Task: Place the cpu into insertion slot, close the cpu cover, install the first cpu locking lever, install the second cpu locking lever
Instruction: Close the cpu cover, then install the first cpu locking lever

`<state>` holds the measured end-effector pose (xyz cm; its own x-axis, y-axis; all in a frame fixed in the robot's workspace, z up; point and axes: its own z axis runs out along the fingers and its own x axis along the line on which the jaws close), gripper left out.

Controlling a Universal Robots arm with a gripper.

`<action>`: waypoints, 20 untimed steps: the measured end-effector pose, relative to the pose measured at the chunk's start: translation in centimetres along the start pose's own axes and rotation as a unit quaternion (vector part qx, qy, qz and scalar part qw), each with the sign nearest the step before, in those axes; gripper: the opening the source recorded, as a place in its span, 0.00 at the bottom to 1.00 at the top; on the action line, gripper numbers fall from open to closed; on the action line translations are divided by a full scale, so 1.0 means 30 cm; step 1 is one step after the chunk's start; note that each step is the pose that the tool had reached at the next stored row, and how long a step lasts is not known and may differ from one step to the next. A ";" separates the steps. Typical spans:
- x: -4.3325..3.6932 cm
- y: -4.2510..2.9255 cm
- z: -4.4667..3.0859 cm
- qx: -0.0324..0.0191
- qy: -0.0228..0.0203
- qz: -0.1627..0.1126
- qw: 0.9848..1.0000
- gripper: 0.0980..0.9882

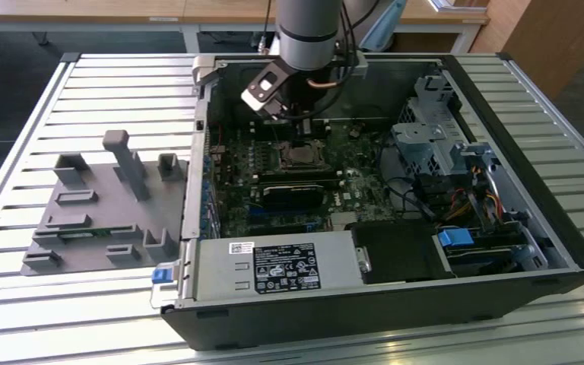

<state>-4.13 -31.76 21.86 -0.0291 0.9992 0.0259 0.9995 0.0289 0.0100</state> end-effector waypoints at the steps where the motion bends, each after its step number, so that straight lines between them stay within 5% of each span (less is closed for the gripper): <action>1: 0.000 0.003 0.000 0.000 0.000 0.000 1.000 0.02; 20: 0.000 0.013 -0.013 0.000 0.000 0.000 1.000 0.02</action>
<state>-3.73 -31.76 22.24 -0.0291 0.9992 0.0258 0.9995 0.0288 0.0099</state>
